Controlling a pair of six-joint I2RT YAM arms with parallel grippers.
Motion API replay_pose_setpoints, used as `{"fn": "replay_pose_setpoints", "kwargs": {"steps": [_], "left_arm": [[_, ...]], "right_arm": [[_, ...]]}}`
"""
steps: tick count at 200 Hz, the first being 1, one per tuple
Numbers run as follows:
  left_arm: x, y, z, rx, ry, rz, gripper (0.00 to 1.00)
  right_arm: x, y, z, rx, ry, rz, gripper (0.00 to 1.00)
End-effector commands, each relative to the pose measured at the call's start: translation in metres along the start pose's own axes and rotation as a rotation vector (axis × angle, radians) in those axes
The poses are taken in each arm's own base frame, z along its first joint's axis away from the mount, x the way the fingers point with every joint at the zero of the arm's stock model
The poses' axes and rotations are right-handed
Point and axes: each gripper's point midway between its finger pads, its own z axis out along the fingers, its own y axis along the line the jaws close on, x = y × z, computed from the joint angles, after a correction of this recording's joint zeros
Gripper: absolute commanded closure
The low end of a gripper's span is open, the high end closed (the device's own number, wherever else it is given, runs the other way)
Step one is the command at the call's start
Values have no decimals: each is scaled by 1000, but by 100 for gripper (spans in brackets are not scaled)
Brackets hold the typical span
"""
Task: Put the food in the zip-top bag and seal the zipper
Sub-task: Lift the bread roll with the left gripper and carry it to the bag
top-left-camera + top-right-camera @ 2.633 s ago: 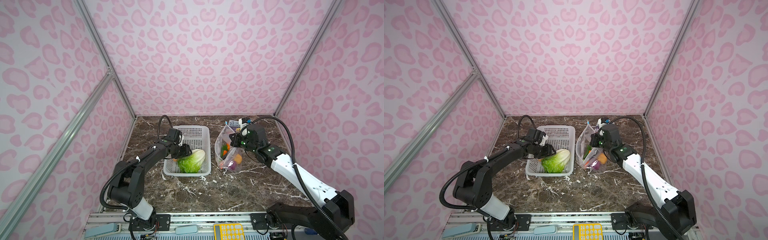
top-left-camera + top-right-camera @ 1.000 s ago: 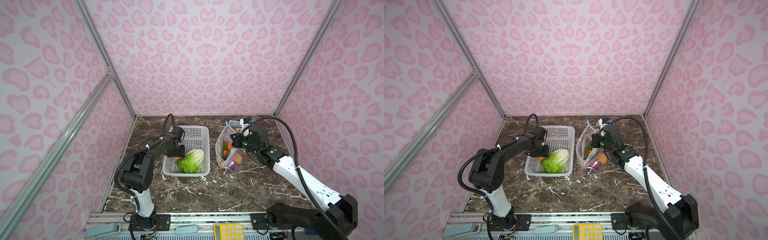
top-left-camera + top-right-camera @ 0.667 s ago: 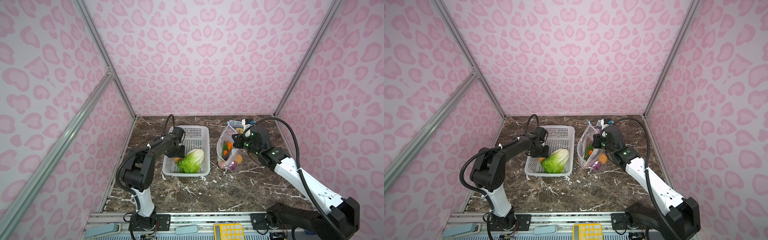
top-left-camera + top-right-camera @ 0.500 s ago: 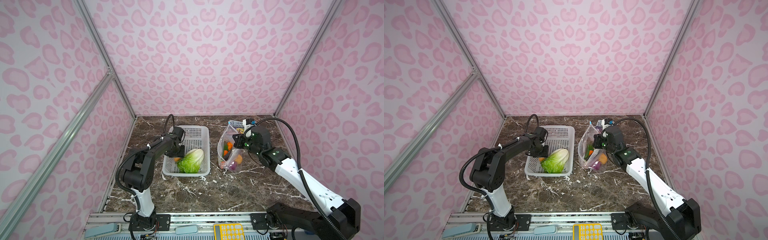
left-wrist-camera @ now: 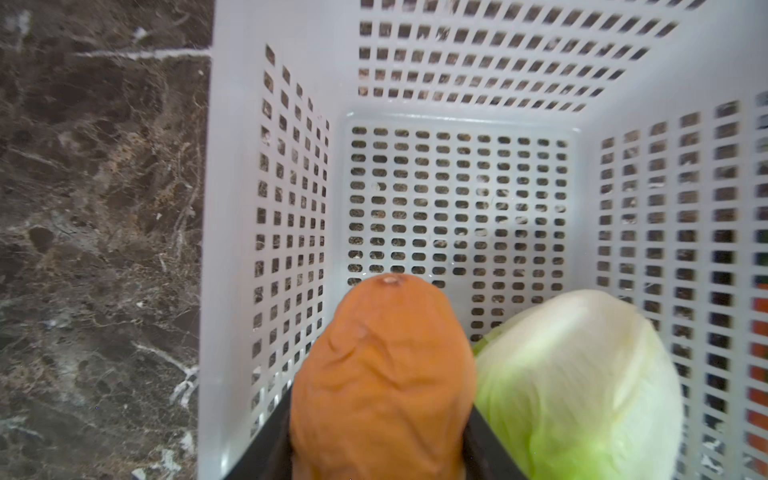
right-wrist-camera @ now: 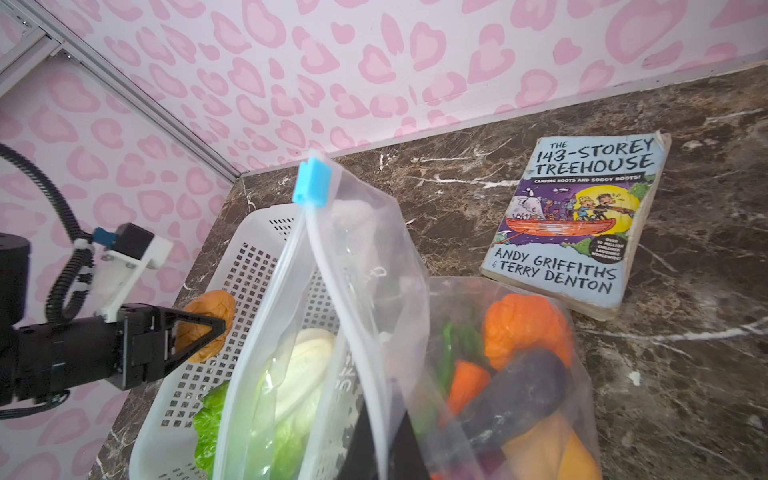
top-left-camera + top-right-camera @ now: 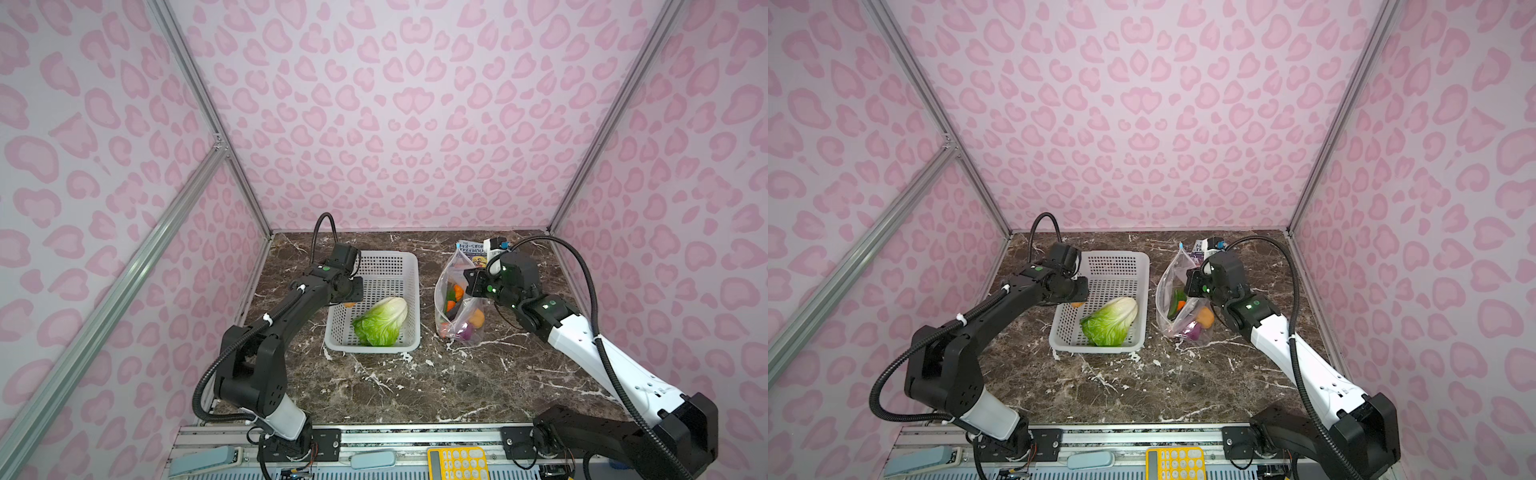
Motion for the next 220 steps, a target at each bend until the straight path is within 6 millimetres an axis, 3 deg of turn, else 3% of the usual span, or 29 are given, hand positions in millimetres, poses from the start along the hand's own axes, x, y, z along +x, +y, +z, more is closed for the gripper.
{"fn": "replay_pose_setpoints", "kwargs": {"steps": [1,35,64,104,141,179,220], "left_arm": [[-27,-16,-31,91,-112,-20,55],[-57,-57,-83,314,-262,-17,55],[-69,-98,-125,518,-352,8,54],[-63,-159,-175,774,-408,73,54],[-51,-214,-206,966,-433,132,54],[-34,-262,-211,1082,-399,188,54],[-16,-287,-176,1052,-326,213,55]], "right_arm": [[-6,5,3,-26,-22,3,100],[-4,4,2,-21,-21,7,100],[-4,2,-1,-17,-28,12,100],[-4,4,-2,-27,-31,21,100],[-5,9,-1,-47,-27,28,100],[-7,9,-3,-49,-31,28,100],[-8,10,-6,-51,-37,26,100]]}}
